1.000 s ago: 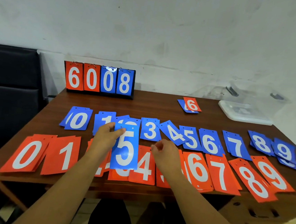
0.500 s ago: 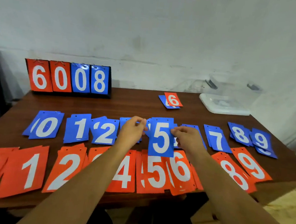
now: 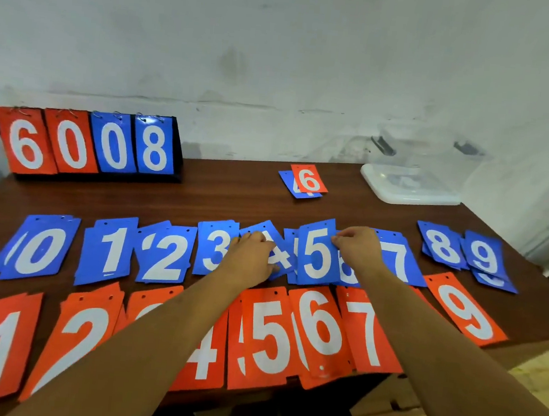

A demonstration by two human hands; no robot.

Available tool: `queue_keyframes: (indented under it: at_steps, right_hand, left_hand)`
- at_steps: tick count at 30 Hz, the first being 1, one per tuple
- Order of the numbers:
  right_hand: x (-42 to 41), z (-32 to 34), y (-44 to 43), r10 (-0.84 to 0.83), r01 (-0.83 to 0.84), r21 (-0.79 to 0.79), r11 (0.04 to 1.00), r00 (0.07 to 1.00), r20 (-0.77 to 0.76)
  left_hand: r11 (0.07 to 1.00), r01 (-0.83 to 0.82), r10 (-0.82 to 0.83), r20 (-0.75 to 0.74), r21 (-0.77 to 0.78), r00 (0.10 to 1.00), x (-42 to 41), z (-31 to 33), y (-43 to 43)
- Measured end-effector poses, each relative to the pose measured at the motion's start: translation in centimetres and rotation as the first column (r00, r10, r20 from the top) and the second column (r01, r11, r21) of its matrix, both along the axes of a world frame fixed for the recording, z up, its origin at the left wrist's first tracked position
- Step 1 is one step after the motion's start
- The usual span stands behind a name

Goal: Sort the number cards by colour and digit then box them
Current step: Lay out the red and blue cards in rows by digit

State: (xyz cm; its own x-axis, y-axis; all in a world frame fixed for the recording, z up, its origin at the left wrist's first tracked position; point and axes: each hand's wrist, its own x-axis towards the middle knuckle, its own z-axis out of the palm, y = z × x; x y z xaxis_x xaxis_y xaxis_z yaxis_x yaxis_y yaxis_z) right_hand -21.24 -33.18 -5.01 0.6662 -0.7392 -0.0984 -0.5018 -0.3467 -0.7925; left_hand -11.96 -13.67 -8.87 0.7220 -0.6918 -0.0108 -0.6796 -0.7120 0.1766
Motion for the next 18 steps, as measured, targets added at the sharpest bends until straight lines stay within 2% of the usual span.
queue_keyframes:
  at_steps: [5,9,14,18]
  right_hand:
    - [1.1,-0.8,0.2,0.026,-0.033,-0.092,0.995,0.997,-0.076]
    - [1.4,-1.7,1.0,0.045,-0.075,-0.217,0.973,0.989,-0.139]
    - [1.7,-2.3,1.9,0.048,-0.146,-0.350,0.925,0.961,-0.273]
    - [1.7,-2.5,2.2,0.052,-0.192,-0.380,0.905,0.936,-0.349]
  left_hand:
    - [0.996,0.080,-0.078,-0.076,0.028,0.994,1.1,0.1,0.9]
    - [0.996,0.087,-0.088,-0.108,-0.018,0.990,1.1,0.0,1.4]
    - [0.995,0.070,-0.077,-0.114,-0.069,0.990,1.0,-0.2,2.1]
    - [0.990,0.064,-0.075,-0.084,-0.128,0.994,0.8,-0.2,2.3]
